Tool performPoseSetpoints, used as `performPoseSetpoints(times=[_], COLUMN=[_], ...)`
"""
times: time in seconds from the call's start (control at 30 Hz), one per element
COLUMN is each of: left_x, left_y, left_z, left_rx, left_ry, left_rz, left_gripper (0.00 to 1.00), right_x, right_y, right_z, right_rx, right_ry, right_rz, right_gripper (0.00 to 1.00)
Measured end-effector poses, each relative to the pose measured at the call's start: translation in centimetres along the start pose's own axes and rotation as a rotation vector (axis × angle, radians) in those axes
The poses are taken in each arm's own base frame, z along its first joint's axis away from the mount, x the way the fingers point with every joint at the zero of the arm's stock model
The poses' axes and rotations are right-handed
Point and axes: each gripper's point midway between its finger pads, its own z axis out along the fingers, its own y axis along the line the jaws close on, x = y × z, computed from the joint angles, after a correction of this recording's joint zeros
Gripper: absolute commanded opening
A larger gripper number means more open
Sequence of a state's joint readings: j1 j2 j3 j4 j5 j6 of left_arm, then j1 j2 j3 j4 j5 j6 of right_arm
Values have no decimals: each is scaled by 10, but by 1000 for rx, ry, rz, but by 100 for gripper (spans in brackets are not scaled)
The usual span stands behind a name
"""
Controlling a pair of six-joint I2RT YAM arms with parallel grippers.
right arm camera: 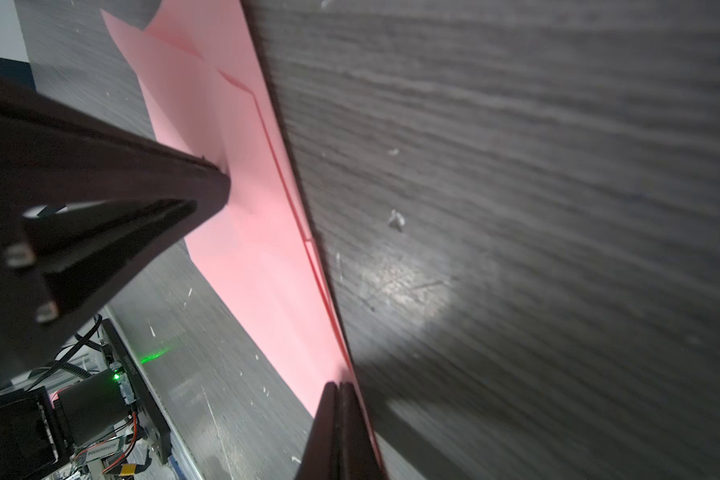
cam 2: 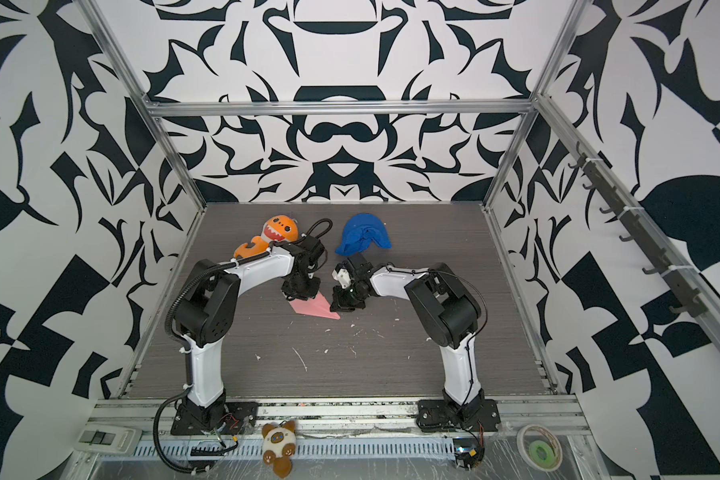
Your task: Fold a paper plane with a square sheet of paper (pick it up from the middle)
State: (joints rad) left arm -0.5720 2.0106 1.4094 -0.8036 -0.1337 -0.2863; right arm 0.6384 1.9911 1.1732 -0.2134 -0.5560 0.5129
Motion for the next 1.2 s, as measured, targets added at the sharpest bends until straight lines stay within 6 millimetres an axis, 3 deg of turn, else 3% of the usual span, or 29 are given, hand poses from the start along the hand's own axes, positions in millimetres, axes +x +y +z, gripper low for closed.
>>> performPoseSetpoints(times=[0.33, 0.9, 1.03, 1.2], left_x=[-5, -17, -20, -20], left_y=[22, 100, 99, 62], left_z=[2, 2, -10, -56], left_rx=[-45, -119, -86, 92], left_ry=[0, 5, -28, -166], left_rz=[-20, -203, -253, -297], left_gripper=[13, 15, 17, 18], right_x=[0, 0, 0, -1], right_y=[0, 0, 0, 0], right_z=[0, 1, 0, 0], right_rx=[0, -1, -1, -1], right_ry=[0, 1, 1, 0], right_rz=[0, 1, 0, 0], right_gripper=[0, 0, 0, 0])
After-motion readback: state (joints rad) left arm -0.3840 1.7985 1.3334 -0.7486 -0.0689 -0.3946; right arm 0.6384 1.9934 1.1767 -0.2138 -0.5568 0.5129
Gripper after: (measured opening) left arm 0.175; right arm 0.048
